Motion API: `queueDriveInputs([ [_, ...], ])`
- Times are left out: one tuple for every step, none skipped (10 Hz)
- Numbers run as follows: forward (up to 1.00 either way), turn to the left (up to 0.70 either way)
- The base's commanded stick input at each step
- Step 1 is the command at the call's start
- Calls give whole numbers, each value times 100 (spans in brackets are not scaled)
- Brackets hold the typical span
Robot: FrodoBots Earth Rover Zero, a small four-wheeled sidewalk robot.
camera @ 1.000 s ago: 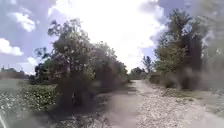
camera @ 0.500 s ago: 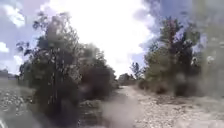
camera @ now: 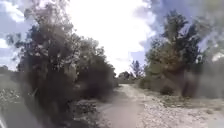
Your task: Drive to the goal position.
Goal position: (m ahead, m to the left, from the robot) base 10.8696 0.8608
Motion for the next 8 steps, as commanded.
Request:
queueDriveInputs([
  [70,0],
  [70,0],
  [70,0],
  [70,0],
  [70,0],
  [70,0],
  [70,0],
  [70,0],
])
